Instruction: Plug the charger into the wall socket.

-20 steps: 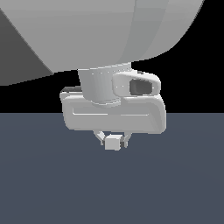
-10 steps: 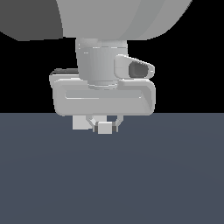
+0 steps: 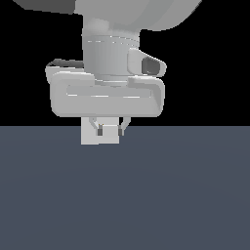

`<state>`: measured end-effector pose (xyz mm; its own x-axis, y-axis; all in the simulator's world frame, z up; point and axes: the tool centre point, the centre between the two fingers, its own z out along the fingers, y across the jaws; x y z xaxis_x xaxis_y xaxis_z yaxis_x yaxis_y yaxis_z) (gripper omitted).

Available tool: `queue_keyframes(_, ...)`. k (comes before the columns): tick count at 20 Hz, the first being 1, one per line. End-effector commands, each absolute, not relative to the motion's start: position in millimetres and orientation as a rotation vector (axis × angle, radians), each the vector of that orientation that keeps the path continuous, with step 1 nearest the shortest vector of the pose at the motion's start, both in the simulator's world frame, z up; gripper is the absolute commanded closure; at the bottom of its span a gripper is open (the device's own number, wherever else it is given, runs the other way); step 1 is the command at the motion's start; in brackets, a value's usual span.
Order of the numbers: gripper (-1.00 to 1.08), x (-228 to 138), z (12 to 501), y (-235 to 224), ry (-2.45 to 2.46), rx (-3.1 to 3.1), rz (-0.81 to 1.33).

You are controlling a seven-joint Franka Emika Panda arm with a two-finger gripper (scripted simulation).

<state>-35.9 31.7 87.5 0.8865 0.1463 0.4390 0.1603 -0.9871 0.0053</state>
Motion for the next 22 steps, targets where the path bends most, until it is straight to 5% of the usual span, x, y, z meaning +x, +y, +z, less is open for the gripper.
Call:
queue_keyframes(1, 1.08, -35.8, 91.6, 35.2, -0.298, -3.009, -0.696)
queue_keyframes(22, 1.08, -37.2, 100.1, 44.6, -0.425, -2.973, -0.676)
